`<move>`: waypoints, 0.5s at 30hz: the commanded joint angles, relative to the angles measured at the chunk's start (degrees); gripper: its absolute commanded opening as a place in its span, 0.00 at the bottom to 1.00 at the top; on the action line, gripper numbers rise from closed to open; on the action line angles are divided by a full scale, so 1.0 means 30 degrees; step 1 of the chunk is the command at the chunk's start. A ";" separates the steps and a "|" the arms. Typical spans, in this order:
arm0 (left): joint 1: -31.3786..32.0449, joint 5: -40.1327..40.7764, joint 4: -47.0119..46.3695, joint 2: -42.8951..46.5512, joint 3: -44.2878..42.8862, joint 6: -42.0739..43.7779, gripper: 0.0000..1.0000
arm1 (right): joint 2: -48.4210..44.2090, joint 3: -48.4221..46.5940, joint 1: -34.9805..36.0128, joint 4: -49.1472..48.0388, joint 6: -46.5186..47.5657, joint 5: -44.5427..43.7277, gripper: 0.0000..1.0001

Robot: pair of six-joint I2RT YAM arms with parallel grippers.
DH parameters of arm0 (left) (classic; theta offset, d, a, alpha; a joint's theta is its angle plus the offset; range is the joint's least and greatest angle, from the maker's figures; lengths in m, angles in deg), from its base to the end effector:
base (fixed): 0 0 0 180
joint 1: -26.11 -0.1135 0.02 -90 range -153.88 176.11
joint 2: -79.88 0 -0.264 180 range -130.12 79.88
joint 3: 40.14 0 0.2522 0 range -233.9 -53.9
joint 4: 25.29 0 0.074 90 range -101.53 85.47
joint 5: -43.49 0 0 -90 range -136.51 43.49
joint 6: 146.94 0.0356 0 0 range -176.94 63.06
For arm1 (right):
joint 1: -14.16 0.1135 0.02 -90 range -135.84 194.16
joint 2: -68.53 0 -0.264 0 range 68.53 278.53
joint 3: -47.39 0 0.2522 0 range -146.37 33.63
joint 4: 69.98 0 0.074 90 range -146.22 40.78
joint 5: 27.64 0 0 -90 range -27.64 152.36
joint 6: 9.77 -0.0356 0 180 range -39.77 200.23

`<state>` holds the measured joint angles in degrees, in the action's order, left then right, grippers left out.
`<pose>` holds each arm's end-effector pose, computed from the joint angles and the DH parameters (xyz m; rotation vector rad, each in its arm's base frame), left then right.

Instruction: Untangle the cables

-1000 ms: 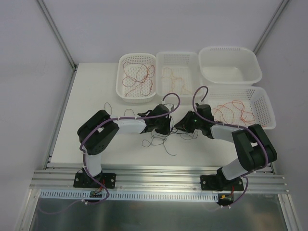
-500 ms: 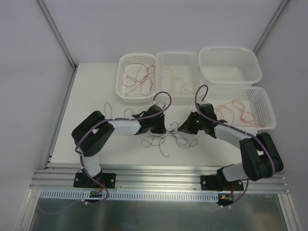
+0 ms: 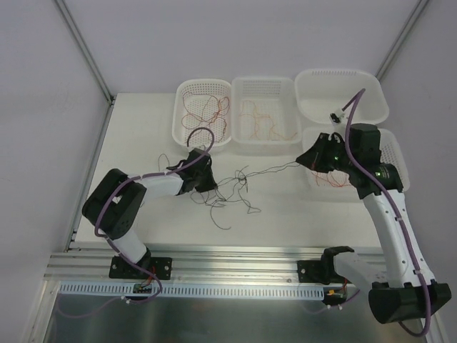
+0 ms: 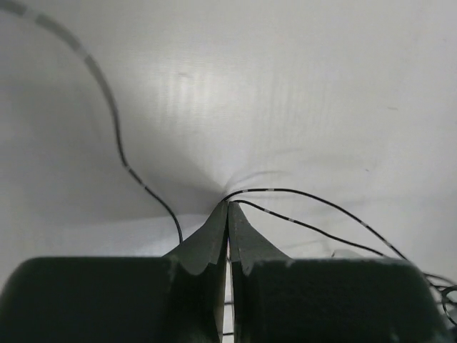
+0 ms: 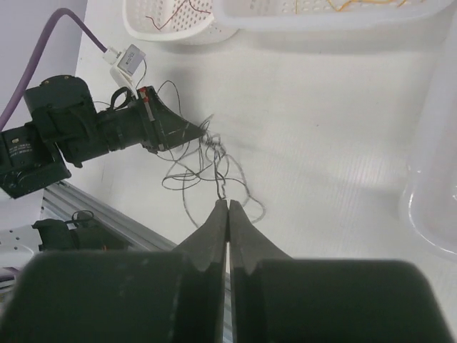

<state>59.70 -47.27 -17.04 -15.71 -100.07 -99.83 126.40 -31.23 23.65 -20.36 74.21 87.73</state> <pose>0.2743 -0.1827 0.1532 -0.1908 2.4307 -0.6547 0.2030 0.0494 0.3752 -0.3364 2.0529 0.6243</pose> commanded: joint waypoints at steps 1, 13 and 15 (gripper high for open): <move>-0.1405 0.1189 0.2512 0.1392 0.1295 0.0176 0.00 | -0.1237 -0.1815 -0.0615 0.2842 0.1714 0.0218 0.01; -0.7499 0.4581 0.7134 0.6841 0.2678 0.2931 0.00 | -0.3204 -0.7674 -0.1583 0.2698 0.2359 -0.3501 0.01; -0.7823 0.5810 0.7959 0.7487 0.2094 0.2728 0.00 | -0.3380 -0.8436 -0.1525 0.2027 0.2213 -0.3883 0.01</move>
<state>37.49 -37.95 -0.56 3.59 -92.21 -94.06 117.96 -52.23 19.48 -10.68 79.45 80.69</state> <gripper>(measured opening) 0.003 0.014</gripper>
